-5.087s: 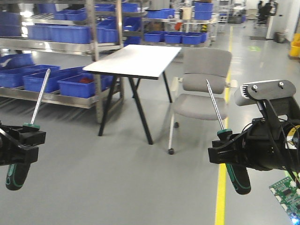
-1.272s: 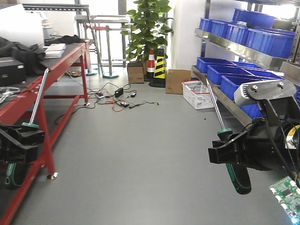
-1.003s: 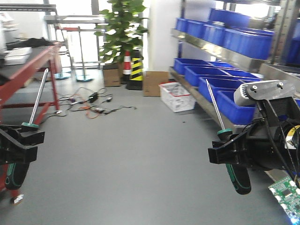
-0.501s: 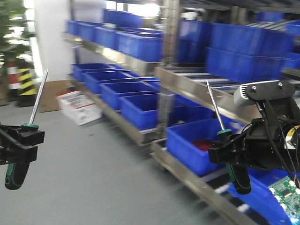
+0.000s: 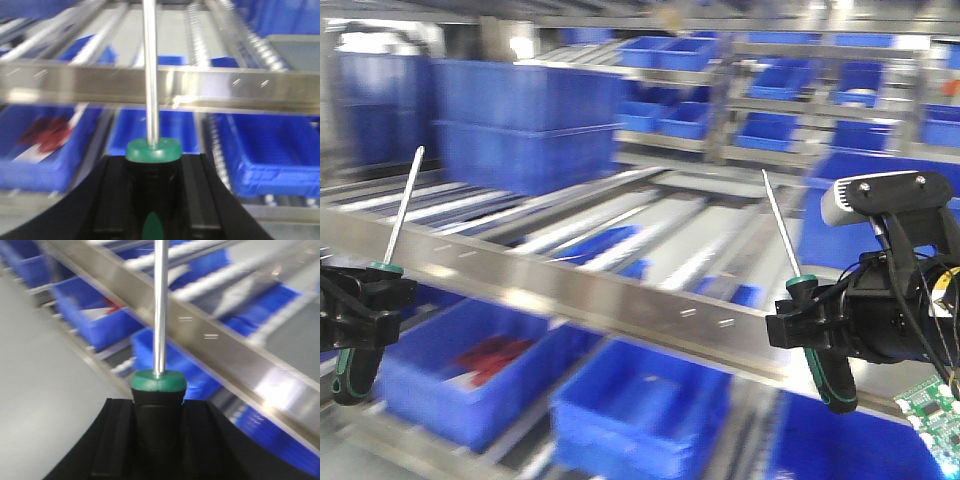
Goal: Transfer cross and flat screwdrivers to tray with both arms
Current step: 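Hold both screwdrivers while driving to the shelf with the grey tray, then lower both grippers with screwdrivers toward the grey tray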
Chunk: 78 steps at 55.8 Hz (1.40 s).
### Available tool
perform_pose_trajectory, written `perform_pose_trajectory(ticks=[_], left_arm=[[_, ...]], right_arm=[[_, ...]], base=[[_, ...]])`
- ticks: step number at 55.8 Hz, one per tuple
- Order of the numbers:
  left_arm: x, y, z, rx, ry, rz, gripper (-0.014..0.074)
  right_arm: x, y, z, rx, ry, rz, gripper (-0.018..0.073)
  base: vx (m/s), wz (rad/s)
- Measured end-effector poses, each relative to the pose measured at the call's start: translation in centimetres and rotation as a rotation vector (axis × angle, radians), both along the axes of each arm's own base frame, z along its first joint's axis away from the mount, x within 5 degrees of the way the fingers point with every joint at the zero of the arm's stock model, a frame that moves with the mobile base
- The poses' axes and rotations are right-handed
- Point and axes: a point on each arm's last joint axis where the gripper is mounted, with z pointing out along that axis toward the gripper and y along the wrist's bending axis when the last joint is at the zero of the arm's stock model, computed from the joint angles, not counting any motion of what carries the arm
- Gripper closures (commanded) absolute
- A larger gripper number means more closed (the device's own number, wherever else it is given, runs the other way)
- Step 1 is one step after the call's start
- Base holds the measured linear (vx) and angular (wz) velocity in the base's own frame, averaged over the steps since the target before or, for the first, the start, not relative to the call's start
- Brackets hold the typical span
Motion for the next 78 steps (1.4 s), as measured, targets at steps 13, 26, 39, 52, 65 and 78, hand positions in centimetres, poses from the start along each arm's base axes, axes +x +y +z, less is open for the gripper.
perform_pose_trajectory(ticks=[13, 26, 39, 52, 65, 78], left_arm=[[-0.01, 0.00, -0.01, 0.000, 0.001, -0.001, 0.0594], [-0.01, 0.00, -0.01, 0.000, 0.001, -0.001, 0.0594], [-0.01, -0.01, -0.01, 0.000, 0.002, -0.001, 0.0594], [-0.01, -0.01, -0.01, 0.000, 0.002, -0.001, 0.0594], [-0.01, -0.01, -0.01, 0.000, 0.002, -0.001, 0.0594], [-0.01, -0.01, -0.01, 0.000, 0.002, -0.001, 0.0594]], right_arm=[[0.00, 0.00, 0.00, 0.000, 0.000, 0.000, 0.0567], [0.00, 0.00, 0.00, 0.000, 0.000, 0.000, 0.0567], [0.00, 0.00, 0.00, 0.000, 0.000, 0.000, 0.0567], [0.00, 0.00, 0.00, 0.000, 0.000, 0.000, 0.0567], [0.00, 0.00, 0.00, 0.000, 0.000, 0.000, 0.0567], [0.00, 0.00, 0.00, 0.000, 0.000, 0.000, 0.0567]], base=[[0.31, -0.69], [0.28, -0.54], [0.26, -0.36], [0.24, -0.14], [0.22, 0.00], [0.14, -0.01]])
